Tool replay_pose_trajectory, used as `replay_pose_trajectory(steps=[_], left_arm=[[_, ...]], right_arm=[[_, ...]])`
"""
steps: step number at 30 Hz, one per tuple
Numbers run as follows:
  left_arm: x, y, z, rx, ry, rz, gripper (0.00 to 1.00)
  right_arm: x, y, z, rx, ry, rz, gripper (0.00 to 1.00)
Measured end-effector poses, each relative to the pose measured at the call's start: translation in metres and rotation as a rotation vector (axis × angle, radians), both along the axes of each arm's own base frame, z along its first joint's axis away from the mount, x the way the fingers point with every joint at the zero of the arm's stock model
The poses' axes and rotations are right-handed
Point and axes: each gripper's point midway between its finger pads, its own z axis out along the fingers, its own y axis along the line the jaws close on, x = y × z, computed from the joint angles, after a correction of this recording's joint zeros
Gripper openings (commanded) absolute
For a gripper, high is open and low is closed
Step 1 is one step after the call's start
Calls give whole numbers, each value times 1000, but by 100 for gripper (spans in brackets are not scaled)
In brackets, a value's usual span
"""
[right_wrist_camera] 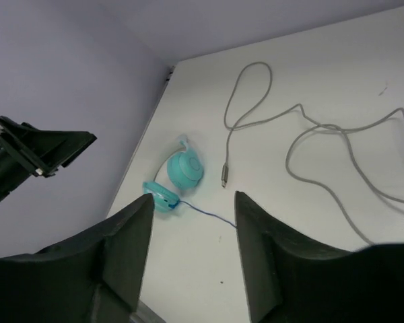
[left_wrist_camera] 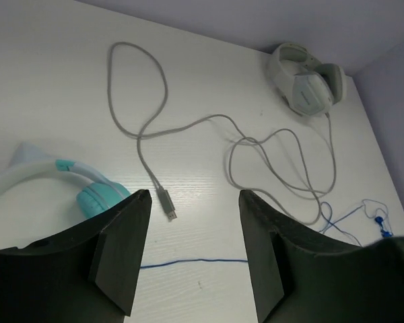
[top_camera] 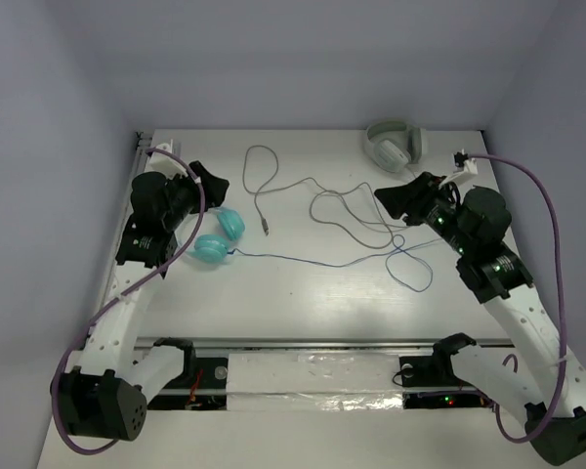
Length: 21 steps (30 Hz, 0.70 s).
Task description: Wrap the headphones
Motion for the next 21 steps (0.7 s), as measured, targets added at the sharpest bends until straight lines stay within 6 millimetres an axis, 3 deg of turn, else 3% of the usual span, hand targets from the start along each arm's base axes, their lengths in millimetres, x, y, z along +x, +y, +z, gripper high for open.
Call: replay_pose_trajectory(steps=[2, 4, 5, 6, 8, 13, 16, 17, 21], left_arm=[[1, 6, -1, 28, 12, 28, 42], [3, 15, -5, 63, 34, 67, 33], [5, 19, -7, 83, 44, 87, 17], [6, 25, -12, 104, 63, 111, 8], [8, 35, -24, 150, 112, 159, 0], [11, 57, -78, 260, 300, 243, 0], [7, 69, -115, 330, 431, 279, 18], [5, 72, -126, 351, 472, 286, 28], [-3, 84, -164, 412, 615, 304, 41]], right_arm=[[-4, -2, 1, -5, -12, 2, 20], [-9, -3, 0, 1, -18, 3, 0], [-11, -4, 0, 3, -19, 4, 0], [-13, -4, 0, 7, -21, 6, 0], [-16, -3, -4, 9, -17, 15, 0], [-20, -3, -23, 2, 14, 24, 0], [-21, -3, -30, -1, 22, 24, 0], [-21, -3, -32, -2, 25, 24, 0], [-20, 2, -42, -10, 45, 39, 0]])
